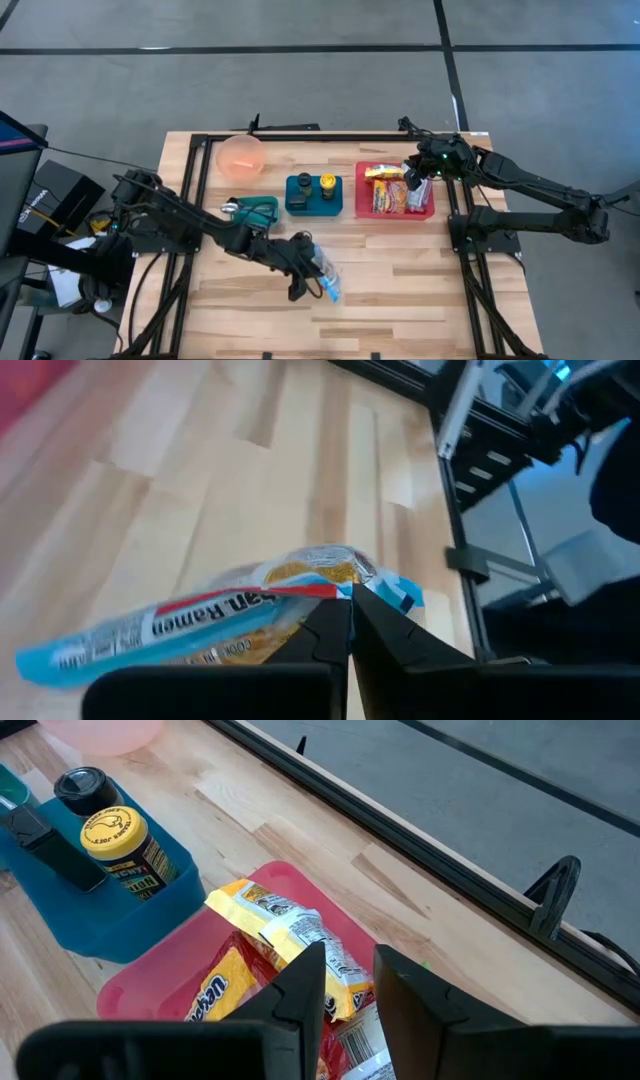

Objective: Pick & Place Food Item
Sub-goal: Put the light blue noodle pack into the pink bin

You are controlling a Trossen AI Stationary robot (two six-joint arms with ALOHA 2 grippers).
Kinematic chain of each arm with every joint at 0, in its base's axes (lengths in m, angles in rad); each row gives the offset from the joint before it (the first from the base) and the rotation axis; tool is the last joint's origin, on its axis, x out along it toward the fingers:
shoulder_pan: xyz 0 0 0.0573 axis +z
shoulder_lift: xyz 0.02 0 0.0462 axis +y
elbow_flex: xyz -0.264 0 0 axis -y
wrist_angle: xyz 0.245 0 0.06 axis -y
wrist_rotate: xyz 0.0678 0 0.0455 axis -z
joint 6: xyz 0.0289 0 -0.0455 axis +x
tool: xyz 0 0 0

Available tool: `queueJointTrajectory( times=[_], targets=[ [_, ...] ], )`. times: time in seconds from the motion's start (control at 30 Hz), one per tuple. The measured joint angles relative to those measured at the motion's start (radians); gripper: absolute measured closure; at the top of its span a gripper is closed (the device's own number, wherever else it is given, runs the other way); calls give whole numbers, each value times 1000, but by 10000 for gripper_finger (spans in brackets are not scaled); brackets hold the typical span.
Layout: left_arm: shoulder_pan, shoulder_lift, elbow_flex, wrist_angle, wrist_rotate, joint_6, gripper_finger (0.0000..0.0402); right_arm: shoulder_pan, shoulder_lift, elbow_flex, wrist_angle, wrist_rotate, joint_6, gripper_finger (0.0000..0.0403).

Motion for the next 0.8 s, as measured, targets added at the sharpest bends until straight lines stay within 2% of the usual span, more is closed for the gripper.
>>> queueJointTrajectory(
  times=[0.47, 0.8],
  targets=[
    [117, 0, 0, 79, -1, 0, 401, 8, 0, 0, 0, 0, 0, 320],
    [171, 1, 0, 161, -1, 0, 401, 136, 0, 0, 20, 0, 0, 320]
  ],
)
